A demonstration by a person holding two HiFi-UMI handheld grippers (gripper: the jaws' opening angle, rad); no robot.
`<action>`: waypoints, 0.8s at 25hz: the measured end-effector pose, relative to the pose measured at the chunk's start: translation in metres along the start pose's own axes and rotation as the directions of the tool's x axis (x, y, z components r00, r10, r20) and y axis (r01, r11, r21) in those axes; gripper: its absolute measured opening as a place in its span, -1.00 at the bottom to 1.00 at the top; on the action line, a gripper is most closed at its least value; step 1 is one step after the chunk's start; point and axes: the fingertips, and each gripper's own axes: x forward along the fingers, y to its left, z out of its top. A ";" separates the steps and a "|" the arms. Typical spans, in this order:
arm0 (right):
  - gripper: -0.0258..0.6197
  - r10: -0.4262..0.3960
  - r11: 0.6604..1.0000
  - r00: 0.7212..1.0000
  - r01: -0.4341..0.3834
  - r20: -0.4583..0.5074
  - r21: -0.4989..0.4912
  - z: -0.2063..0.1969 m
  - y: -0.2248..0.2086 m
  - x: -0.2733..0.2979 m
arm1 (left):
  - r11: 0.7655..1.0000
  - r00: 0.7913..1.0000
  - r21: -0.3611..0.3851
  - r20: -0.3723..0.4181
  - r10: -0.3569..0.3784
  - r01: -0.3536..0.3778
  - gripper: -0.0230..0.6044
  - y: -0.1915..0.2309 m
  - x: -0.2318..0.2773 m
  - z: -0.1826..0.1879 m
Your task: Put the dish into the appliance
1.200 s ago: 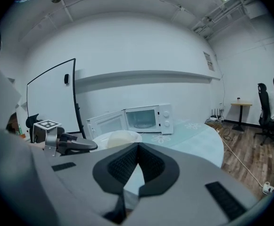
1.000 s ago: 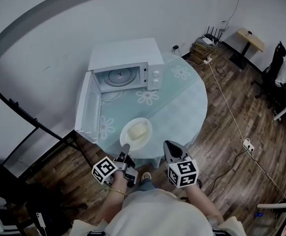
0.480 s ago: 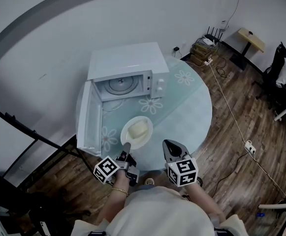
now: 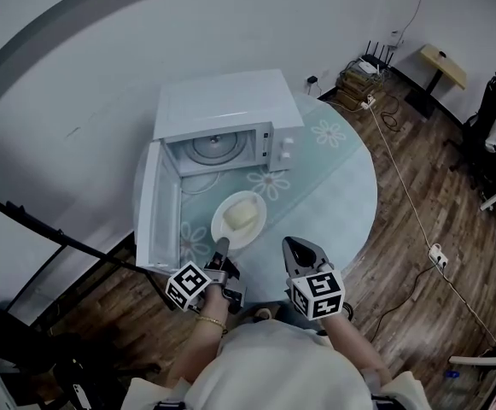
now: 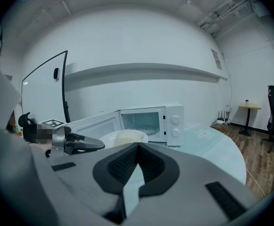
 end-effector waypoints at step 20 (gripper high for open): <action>-0.91 0.135 0.990 0.989 -0.137 -0.058 -0.037 0.018 -0.032 0.089 | 0.995 0.981 -0.077 0.179 0.075 -0.062 -0.79 0.032 0.079 0.060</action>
